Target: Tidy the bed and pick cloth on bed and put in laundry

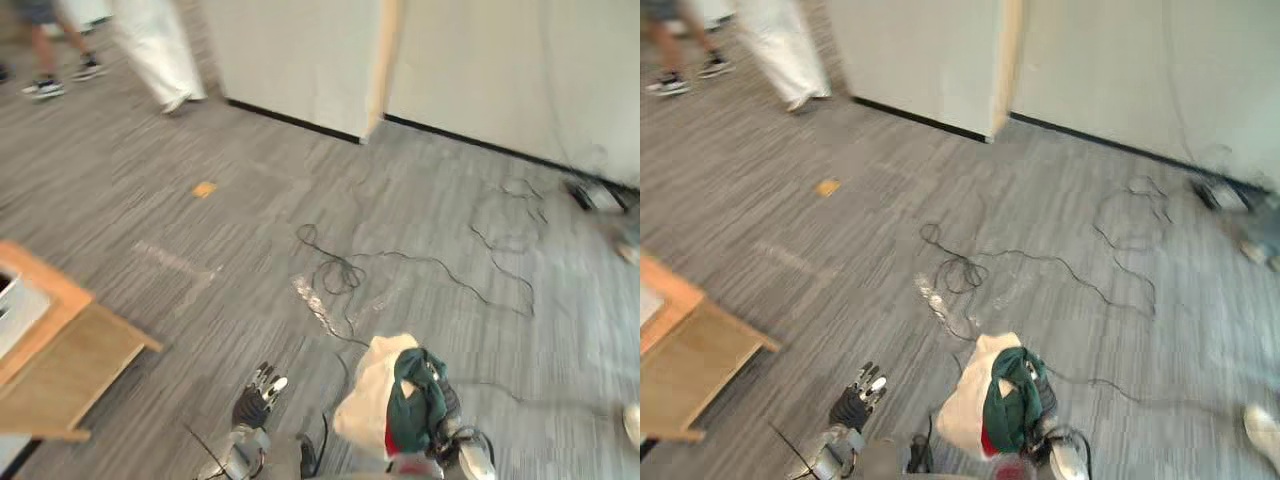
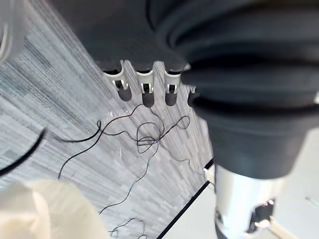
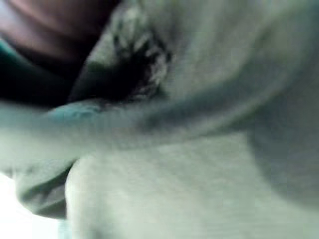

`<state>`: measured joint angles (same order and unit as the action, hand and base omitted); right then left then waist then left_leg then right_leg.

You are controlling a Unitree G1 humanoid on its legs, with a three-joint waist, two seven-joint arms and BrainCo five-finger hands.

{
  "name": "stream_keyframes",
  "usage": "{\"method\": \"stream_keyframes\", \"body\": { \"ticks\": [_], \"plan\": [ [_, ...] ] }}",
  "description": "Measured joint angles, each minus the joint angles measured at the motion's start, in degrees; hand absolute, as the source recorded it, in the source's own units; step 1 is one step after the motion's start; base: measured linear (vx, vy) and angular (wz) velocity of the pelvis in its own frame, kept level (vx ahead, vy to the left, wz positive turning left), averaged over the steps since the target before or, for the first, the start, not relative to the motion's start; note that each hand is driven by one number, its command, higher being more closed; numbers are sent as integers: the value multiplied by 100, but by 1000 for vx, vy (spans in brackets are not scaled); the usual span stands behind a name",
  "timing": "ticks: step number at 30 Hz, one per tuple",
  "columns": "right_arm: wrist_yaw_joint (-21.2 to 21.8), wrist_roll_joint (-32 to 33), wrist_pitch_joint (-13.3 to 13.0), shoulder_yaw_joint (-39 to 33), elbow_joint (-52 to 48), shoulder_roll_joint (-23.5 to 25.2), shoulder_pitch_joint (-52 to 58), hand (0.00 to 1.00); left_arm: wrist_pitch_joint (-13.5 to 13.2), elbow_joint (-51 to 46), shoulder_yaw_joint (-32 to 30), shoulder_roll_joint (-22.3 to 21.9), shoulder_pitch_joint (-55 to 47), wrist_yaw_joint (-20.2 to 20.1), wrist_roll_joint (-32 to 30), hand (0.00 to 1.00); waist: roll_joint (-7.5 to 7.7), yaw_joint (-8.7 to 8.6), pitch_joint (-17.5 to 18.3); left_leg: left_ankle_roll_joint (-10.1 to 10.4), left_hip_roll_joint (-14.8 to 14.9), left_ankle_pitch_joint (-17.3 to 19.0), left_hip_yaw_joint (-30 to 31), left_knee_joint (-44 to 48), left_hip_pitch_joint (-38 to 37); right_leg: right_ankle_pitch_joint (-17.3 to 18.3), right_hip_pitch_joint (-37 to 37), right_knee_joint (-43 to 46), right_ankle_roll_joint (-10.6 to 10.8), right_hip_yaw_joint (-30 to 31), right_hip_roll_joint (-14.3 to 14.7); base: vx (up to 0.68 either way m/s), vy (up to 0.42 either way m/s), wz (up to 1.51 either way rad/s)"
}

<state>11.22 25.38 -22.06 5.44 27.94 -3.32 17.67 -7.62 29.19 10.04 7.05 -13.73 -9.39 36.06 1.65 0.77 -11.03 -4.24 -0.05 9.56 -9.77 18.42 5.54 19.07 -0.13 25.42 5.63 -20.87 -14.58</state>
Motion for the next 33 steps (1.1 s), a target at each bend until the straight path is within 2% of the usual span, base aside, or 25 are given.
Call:
{"method": "stream_keyframes", "body": {
  "ticks": [2,4,5,6,7,8,10,12,14,17,18,25,27,30,31,33],
  "plan": [
    [-3,124,-13,2,18,10,64,100,-44,57,139,2,-12,-104,-104,0,-58,-32,1,67,-82,-130,414,-339,-168,-132,-100,-564,61,442,183,124,-91,126],
    [-12,299,-19,3,57,35,71,100,-121,224,232,65,-119,-249,-289,0,-55,-54,31,191,-102,-259,733,-791,-433,-481,-290,-912,4,1005,334,135,-166,106],
    [-22,346,-23,2,59,53,75,100,-169,230,264,113,-147,-296,-306,0,-19,-62,55,213,-122,-273,779,-829,-473,-582,-330,-953,-25,1086,340,135,-206,79],
    [-59,370,-34,31,89,69,93,100,-209,232,327,226,-148,-317,-330,0,117,-84,127,234,-218,-283,828,-838,-530,-949,-346,-943,-98,1167,290,196,-239,75],
    [-126,376,-34,65,211,28,119,100,-208,244,334,256,-138,-308,-351,0,161,-112,203,279,-225,-281,886,-829,-587,-1196,-303,-905,9,1117,259,177,-177,60],
    [-152,385,-32,69,271,-11,87,100,-211,233,339,238,-147,-309,-351,0,105,-103,250,308,-159,-266,888,-830,-594,-1189,-283,-941,-16,1080,298,152,-116,21],
    [-278,443,-46,87,287,-167,-38,100,-183,234,370,66,-90,-342,-337,0,-165,-147,305,520,160,-122,869,-560,-339,-1360,-204,-1313,-158,1001,602,153,-86,-7],
    [-363,504,-45,83,327,-231,-53,100,-133,244,448,11,-16,-438,-329,0,-316,-162,328,635,385,-33,752,-247,-228,-1437,-169,-1448,-240,1001,801,146,-74,-9],
    [-366,558,-44,19,457,-229,-2,100,-134,312,458,-27,112,-444,-322,0,-340,-191,314,652,532,-38,512,-29,-259,-1455,42,-1576,-270,988,906,117,-88,-9],
    [-350,552,-54,-93,467,-275,63,100,-149,341,458,-74,255,-548,-295,0,-304,-293,292,854,536,-163,435,-344,-528,-1472,193,-1693,-293,1025,925,64,-57,-6],
    [-329,613,-59,-286,457,-147,184,100,-129,512,733,-106,362,-533,-290,0,-378,-474,326,876,589,-648,106,-1653,-1014,-1788,200,-2255,-335,1001,1061,5,-4,-5],
    [-358,609,-52,-276,443,-142,278,100,-128,511,733,-107,237,-489,-292,0,-400,-475,390,888,559,-657,199,-1773,-1040,-1762,294,-2325,-322,842,1037,1,0,9],
    [-380,598,-7,-243,441,-141,339,100,-104,510,727,-103,100,-312,-294,0,-381,-435,461,888,559,-657,201,-1849,-1051,-1741,307,-2412,-292,816,1048,24,-2,12],
    [-498,546,31,-200,442,-136,435,100,82,513,732,-110,-244,6,-300,0,-344,-352,560,884,558,-658,227,-1931,-1098,-1710,408,-2530,-256,723,1057,93,13,11],
    [-499,545,55,-198,442,-137,444,100,108,513,732,-109,-277,76,-303,0,-379,-331,586,877,559,-662,227,-1959,-1127,-1687,429,-2531,-249,707,1057,87,15,11],
    [-500,456,159,-104,440,-176,413,100,188,512,704,-98,-299,345,-305,0,-340,-284,567,836,595,-558,170,-1834,-1096,-1499,466,-2354,-254,669,1046,101,20,7]
  ]
}}
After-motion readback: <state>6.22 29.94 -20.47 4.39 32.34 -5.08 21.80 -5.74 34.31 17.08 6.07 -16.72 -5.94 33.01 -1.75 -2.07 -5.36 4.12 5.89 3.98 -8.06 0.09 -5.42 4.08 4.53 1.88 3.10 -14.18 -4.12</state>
